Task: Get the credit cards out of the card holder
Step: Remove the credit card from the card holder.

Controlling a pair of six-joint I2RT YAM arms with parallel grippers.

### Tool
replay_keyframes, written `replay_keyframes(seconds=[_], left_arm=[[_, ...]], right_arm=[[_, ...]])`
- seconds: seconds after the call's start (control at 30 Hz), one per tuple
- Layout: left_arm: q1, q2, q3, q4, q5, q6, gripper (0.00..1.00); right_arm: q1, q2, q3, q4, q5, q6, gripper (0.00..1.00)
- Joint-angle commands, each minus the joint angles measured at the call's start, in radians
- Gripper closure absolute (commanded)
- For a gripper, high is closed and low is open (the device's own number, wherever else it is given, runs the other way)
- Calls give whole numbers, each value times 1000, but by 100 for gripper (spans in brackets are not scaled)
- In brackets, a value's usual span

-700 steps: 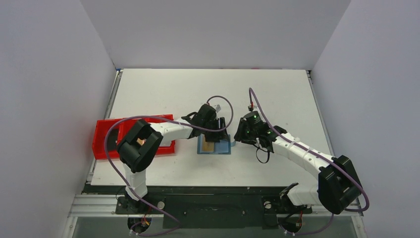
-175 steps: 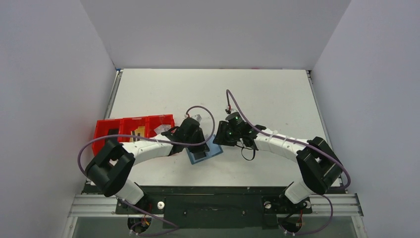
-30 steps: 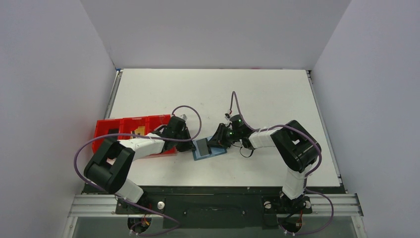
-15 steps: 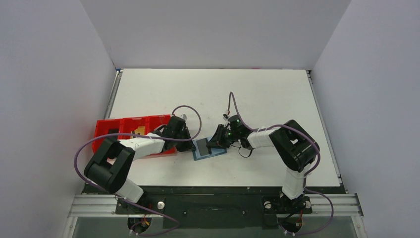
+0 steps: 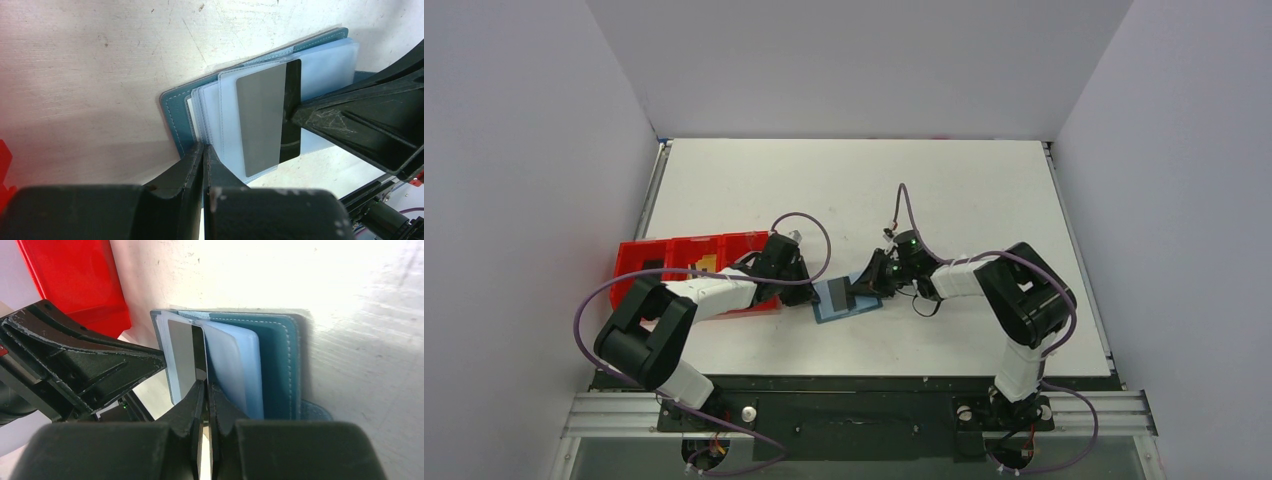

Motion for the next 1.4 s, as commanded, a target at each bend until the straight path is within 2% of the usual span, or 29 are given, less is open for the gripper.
replay_keyframes(seconds=[0.0,0.93,1.2,1.3,1.37], left_arm=[[5,42,-10,-65,-60,26,100],[5,26,24,-86,-42,42,100],[5,-20,133,-147,-7,83,100],[5,-45,192,-219,-20,106,100],[7,-71,228,-252,-32,121,95]], right_arm=[[-30,-45,-16,-20,44,-32,100],[-109,-163,-44,-119,42,-103,100],[-111,-168,-36,-130,38,-104,100],[-111,-174,-36,-130,38,-102,100],[-112,-175,-33,-130,36,-101,100]])
